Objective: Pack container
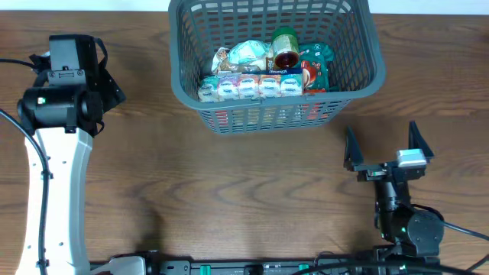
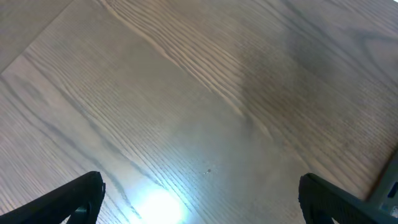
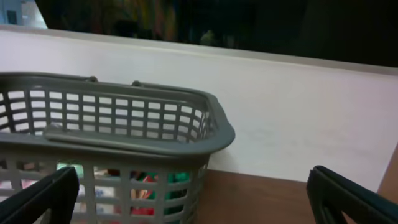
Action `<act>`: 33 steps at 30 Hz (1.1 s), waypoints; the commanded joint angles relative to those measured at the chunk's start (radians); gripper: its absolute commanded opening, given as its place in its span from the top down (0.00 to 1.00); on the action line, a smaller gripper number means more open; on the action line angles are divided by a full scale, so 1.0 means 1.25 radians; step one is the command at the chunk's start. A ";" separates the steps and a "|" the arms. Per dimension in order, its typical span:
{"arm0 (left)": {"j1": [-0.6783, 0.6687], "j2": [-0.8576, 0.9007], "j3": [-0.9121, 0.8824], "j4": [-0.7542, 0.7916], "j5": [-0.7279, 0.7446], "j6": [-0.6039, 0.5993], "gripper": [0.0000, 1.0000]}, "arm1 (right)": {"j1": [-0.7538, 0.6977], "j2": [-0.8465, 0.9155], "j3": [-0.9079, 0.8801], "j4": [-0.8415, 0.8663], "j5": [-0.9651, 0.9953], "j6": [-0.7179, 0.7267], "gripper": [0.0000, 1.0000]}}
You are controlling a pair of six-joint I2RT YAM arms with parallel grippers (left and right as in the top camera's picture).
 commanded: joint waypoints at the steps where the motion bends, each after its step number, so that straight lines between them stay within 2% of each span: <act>1: 0.004 0.006 -0.002 -0.005 -0.010 -0.007 0.01 | -0.007 -0.007 -0.023 0.015 -0.005 -0.009 0.01; 10: 0.004 0.006 -0.002 -0.005 -0.010 -0.007 0.01 | -0.007 -0.016 -0.068 0.030 -0.005 -0.010 0.01; 17: 0.004 0.006 -0.002 -0.005 -0.010 -0.007 0.01 | -0.007 -0.096 -0.147 0.096 -0.005 -0.009 0.01; 33: 0.004 0.006 -0.002 -0.005 -0.010 -0.007 0.01 | -0.020 -0.141 -0.155 0.093 -0.005 -0.009 0.01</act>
